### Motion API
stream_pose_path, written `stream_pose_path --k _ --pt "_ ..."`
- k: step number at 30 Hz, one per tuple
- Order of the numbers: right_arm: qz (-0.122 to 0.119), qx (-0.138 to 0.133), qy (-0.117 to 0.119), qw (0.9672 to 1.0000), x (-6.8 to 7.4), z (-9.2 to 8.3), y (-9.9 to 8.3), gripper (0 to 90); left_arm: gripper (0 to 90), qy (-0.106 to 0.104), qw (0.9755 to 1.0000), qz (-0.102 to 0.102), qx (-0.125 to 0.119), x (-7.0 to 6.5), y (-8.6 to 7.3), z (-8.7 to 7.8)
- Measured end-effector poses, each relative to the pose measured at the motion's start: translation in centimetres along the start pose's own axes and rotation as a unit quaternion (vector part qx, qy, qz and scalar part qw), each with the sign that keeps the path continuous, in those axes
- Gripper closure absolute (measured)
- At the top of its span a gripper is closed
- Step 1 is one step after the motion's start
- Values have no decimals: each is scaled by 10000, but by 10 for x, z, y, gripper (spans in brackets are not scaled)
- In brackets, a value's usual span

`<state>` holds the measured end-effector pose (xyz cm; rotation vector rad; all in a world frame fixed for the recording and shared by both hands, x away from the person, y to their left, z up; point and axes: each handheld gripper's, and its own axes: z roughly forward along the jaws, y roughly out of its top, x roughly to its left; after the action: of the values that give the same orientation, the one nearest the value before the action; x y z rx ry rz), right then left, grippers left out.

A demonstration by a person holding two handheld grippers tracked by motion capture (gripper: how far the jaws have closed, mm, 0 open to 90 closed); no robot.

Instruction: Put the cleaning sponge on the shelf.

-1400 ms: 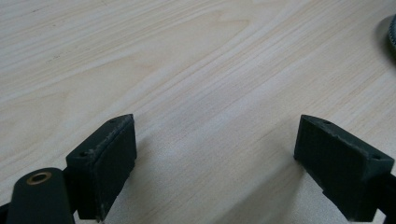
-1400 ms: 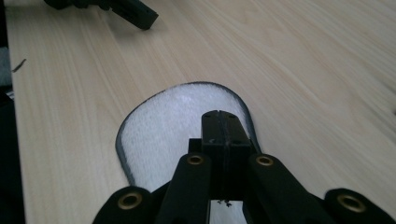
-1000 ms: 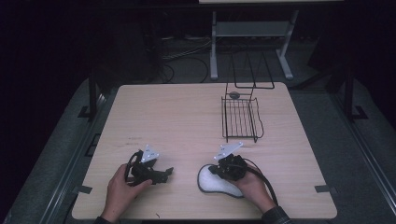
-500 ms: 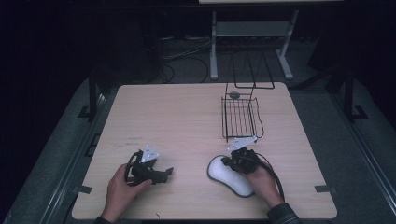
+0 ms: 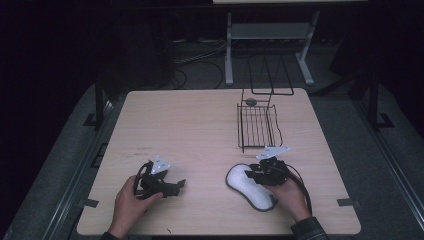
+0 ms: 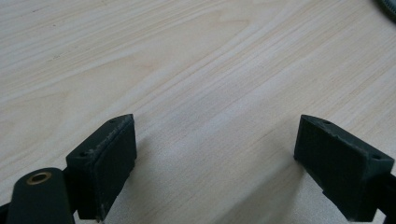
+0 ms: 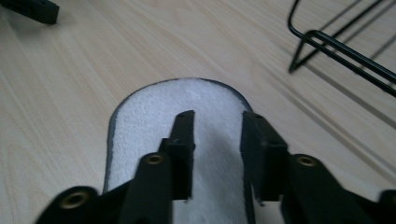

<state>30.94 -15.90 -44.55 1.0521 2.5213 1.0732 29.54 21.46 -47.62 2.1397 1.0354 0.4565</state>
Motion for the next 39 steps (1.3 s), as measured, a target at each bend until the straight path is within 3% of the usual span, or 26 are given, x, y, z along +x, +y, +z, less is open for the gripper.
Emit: stream_pose_path --k 1,4,5,6,7,10,21,31,39 --pt "80 29 -31 10000 -1 -3 -5 510 122 1 10000 1 1 0 0 0" --pt "222 86 -100 9997 -1 -7 -10 346 122 0 10000 1 2 0 0 0" --pt "222 86 -100 9997 -1 -7 -10 346 122 0 10000 1 2 0 0 0" --pt "346 33 -77 9994 -1 -10 -14 273 122 1 10000 0 1 0 0 0" --pt "346 33 -77 9994 -1 -10 -14 273 122 1 10000 0 1 0 0 0" --pt "422 51 -61 9991 3 -12 -18 152 122 0 10000 1 1 0 0 0" --pt "428 156 -20 9990 11 -5 -20 138 122 1 10000 0 1 0 0 0" --pt "222 397 -57 9989 16 8 -18 115 122 2 10000 3 2 0 0 0" --pt "296 548 41 9981 12 12 -19 115 122 3 10000 4 3 0 0 0"
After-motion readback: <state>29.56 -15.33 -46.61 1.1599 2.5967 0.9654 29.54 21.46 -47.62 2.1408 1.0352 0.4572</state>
